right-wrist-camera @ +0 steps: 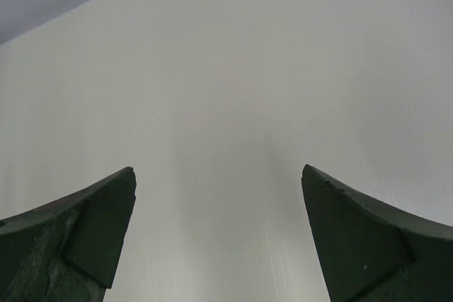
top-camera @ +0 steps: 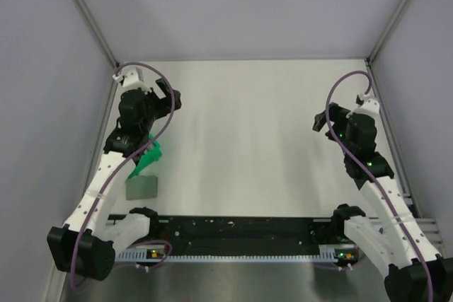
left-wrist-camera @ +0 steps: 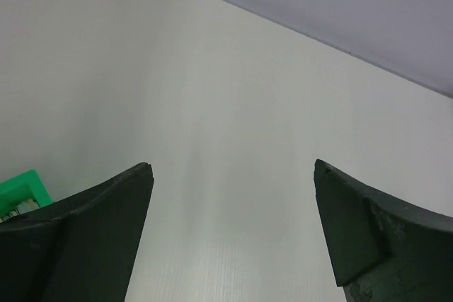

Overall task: Put the credit cards into the card holder
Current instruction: Move the storage box to the center of the board.

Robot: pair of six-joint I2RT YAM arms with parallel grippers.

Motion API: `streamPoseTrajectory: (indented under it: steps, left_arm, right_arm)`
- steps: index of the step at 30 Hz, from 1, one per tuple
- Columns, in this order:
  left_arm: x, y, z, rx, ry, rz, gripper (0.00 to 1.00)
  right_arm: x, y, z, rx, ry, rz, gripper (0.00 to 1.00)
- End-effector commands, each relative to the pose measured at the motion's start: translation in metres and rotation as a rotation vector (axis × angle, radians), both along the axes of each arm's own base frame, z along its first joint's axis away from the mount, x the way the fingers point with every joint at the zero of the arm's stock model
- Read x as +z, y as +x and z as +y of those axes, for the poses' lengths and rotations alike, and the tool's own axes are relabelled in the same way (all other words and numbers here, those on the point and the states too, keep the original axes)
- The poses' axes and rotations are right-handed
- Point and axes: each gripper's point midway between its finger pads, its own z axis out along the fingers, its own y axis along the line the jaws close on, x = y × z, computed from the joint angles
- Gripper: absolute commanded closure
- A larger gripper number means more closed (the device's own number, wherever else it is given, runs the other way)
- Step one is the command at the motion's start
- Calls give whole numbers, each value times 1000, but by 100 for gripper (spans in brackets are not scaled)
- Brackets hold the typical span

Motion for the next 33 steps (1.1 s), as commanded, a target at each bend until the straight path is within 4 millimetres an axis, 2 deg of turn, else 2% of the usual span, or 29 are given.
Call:
streamPoseTrajectory:
  steps: [1, 4, 8, 11, 14, 16, 20, 24, 29, 31, 33]
  left_arm:
    - [-1, -6, 27, 203, -84, 43, 2]
    - [-21, -15, 36, 285, -125, 157, 2]
    - [-38, -19, 37, 256, -45, 222, 2]
    - [-62, -24, 55, 353, 16, 328, 2]
    - [-79, -21, 57, 327, 79, 402, 2]
    - [-82, -22, 61, 354, 83, 444, 2]
    - [-84, -7, 48, 265, 91, 436, 2]
    - [-104, -2, 47, 270, 103, 521, 2]
    - [-142, -5, 53, 302, 95, 647, 2]
    - [-152, -7, 57, 321, 81, 674, 2]
    - [-152, -7, 59, 327, 75, 661, 2]
  right_arm:
    - [16, -1, 29, 107, 123, -1, 1]
    - [16, -1, 58, 300, 121, -40, 1]
    - [0, 2, 68, 330, 163, 40, 1]
    - [-12, 2, 73, 351, 168, 131, 1]
    - [-18, 2, 75, 369, 159, 187, 1]
    - [-21, 2, 74, 357, 157, 215, 1]
    - [-27, -1, 78, 370, 176, 250, 1]
    - [-37, -4, 79, 367, 193, 280, 1]
    - [-45, -6, 79, 368, 195, 310, 1]
    - [-48, -7, 80, 375, 189, 323, 1]
    - [-52, -8, 80, 378, 187, 341, 1]
